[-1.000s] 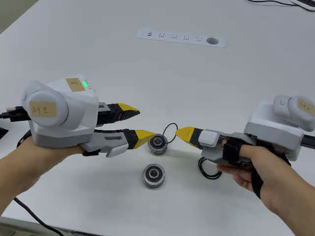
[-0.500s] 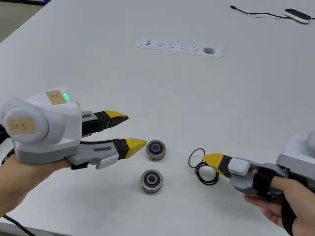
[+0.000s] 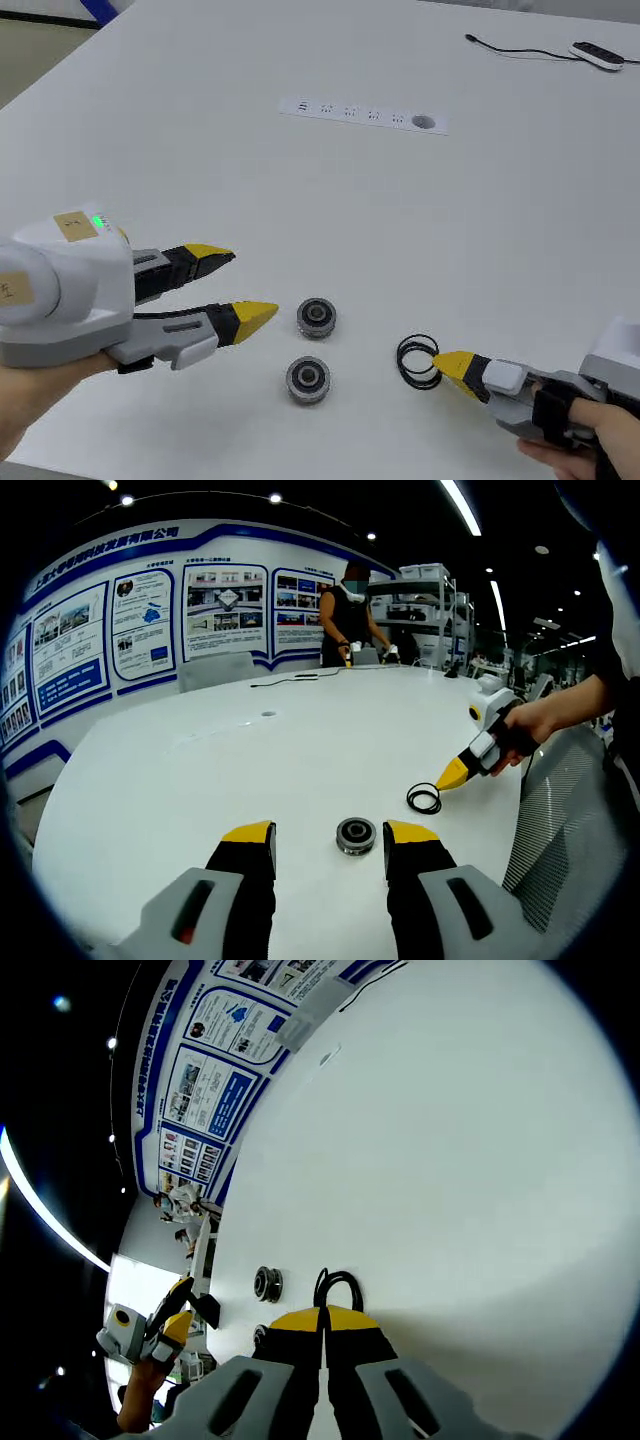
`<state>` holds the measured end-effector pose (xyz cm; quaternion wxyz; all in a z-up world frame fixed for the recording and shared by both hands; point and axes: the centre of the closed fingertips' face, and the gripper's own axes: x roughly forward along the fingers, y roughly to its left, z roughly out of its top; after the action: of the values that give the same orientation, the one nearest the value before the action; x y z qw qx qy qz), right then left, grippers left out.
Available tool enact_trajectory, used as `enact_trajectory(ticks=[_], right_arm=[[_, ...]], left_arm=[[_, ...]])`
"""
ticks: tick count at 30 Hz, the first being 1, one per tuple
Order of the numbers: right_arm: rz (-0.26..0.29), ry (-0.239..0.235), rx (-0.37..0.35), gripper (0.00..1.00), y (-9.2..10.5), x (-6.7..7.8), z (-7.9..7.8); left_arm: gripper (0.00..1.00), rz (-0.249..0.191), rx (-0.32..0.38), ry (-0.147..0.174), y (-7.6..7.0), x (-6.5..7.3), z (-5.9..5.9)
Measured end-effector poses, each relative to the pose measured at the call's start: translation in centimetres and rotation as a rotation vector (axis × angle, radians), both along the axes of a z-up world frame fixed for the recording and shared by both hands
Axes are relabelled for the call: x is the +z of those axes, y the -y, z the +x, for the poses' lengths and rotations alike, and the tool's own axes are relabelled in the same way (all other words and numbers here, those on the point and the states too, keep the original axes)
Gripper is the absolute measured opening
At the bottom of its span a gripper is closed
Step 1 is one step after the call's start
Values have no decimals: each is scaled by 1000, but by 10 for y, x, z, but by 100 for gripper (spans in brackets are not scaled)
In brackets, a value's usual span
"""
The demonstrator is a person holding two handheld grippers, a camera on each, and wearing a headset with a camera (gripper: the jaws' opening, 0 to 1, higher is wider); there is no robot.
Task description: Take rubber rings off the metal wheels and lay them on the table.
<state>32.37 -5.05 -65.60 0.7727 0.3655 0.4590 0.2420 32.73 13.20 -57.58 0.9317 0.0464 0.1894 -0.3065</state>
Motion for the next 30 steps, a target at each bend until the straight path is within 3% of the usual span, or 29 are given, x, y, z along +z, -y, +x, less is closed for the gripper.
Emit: enact_trajectory(ticks=[6,20,27,30], right_arm=[[-49,-2,-5,2,4,-3,-6],[-78,28,-22,11,13,-3,-2],[-115,100,10,16,18,3,2],[-119,168,17,18,20,11,8]], left_arm=[[44,-12,9,0,-1,0,-2],[44,-21,16,7,-1,2,-4],[44,-29,37,16,-8,5,-6],[44,-35,49,24,-12,7,-7]])
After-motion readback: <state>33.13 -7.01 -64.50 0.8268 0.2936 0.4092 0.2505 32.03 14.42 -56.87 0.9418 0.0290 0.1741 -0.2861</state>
